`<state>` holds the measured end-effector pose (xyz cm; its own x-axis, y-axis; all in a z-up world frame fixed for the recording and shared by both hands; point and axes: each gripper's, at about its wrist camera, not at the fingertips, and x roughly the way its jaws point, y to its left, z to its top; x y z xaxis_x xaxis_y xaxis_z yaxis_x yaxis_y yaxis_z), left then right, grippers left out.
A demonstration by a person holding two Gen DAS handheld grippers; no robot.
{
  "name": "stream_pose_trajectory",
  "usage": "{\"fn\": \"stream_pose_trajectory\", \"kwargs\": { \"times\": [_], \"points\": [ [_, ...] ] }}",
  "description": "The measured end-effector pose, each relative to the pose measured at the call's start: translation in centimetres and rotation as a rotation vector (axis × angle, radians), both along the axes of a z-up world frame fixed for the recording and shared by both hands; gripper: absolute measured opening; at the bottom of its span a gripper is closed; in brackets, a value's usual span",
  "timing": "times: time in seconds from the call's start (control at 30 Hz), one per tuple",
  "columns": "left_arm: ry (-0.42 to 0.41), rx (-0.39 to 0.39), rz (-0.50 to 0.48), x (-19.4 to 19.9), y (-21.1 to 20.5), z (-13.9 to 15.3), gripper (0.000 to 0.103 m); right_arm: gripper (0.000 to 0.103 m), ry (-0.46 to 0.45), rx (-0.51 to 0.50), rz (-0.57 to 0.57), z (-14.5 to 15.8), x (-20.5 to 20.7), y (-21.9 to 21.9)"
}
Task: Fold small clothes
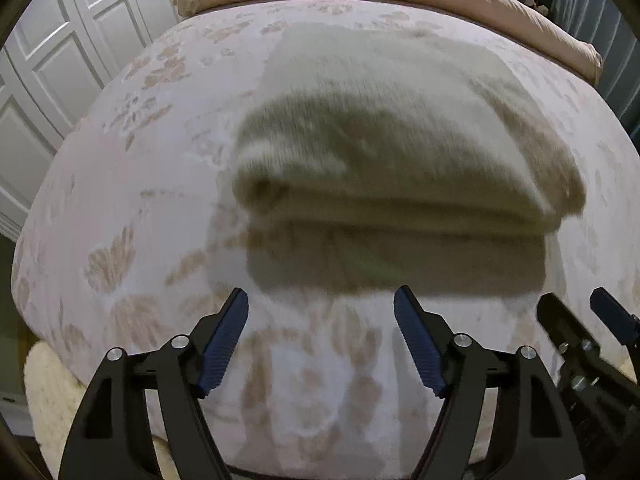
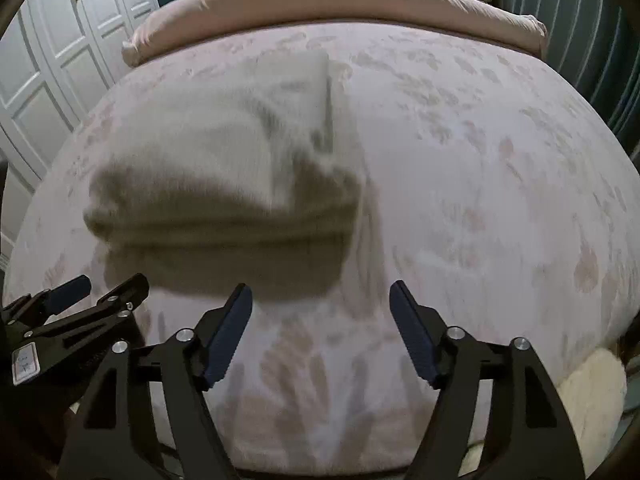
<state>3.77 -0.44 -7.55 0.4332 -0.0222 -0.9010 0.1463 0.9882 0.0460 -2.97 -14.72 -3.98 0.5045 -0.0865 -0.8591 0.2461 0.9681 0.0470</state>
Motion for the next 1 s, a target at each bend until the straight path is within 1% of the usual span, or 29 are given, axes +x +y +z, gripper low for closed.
{"fn": "stream_pose_trajectory", "kwargs": {
  "times": [0.1,0.2,0.23,0.33,0.4,0.47,0.57,0.8,1.0],
  "points": [
    [-0.014,0.031,0.004,-1.1,-0.2,-0.7,0.073,0.07,-0.016,-0.047,-0.001,-0.4,-1.0,0.8],
    [-0.006,0.036,0.013,-1.6,-0.2,-1.7,0.073,0.07,-0.014,-0.067,0.001,-1.4,-1.6,1.1],
    [-0.021,0.03,0.019,-1.8,-0.1,-1.9,0.073,0.07,-0.01,-0.068,-0.003,-1.7,-1.8,1.1],
    [-0.061,0.044,0.019,-2.4,-0.2,-2.0,0.074,0.07,0.015,-0.059,-0.023,-2.8,-2.0,0.8],
    [-0.078,0.062,0.026,-2.7,-0.3,-2.3,0.078,0.071,0.031,-0.033,-0.039,-3.5,-2.1,0.5],
    [-0.086,0.074,0.04,-2.8,-0.2,-2.5,0.086,0.073,0.01,-0.046,-0.042,-3.7,-2.4,0.5],
    [-0.086,0.079,0.043,-2.6,0.1,-2.8,0.092,0.078,0.003,-0.055,-0.044,-3.9,-2.5,0.4],
    [-0.096,0.076,0.038,-2.6,0.3,-3.0,0.092,0.086,-0.014,-0.057,-0.052,-4.4,-2.7,0.1],
    [-0.093,0.072,0.037,-2.7,0.3,-3.0,0.092,0.089,-0.021,-0.051,-0.053,-4.5,-2.7,-0.3]
  ]
}}
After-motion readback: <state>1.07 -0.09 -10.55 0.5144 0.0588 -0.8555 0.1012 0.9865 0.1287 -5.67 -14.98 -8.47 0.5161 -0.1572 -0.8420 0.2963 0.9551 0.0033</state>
